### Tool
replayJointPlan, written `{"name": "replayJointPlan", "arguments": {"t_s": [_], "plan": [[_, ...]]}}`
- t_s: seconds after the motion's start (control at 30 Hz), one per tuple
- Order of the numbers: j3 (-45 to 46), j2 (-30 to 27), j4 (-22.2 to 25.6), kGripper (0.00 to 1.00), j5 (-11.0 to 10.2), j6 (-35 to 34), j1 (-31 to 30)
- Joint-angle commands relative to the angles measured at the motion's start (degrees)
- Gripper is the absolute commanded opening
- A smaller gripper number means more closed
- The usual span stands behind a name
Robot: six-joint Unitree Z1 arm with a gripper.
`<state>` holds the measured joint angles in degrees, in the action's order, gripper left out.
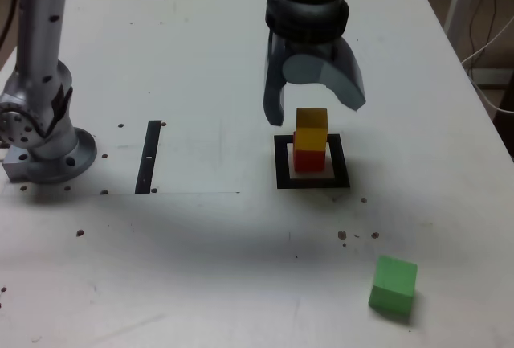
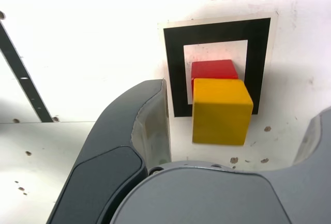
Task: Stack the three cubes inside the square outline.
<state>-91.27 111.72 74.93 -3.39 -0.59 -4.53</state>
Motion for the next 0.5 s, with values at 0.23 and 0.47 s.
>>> {"name": "replayJointPlan", "arguments": {"t_s": [0.23,0.47], "plan": [[-6.8,-1.2,5.8,0.99,-2.1,-0.1,-3.6],[-14.0,1.1,9.9,1.0,-2.8,0.6,-7.7]]}}
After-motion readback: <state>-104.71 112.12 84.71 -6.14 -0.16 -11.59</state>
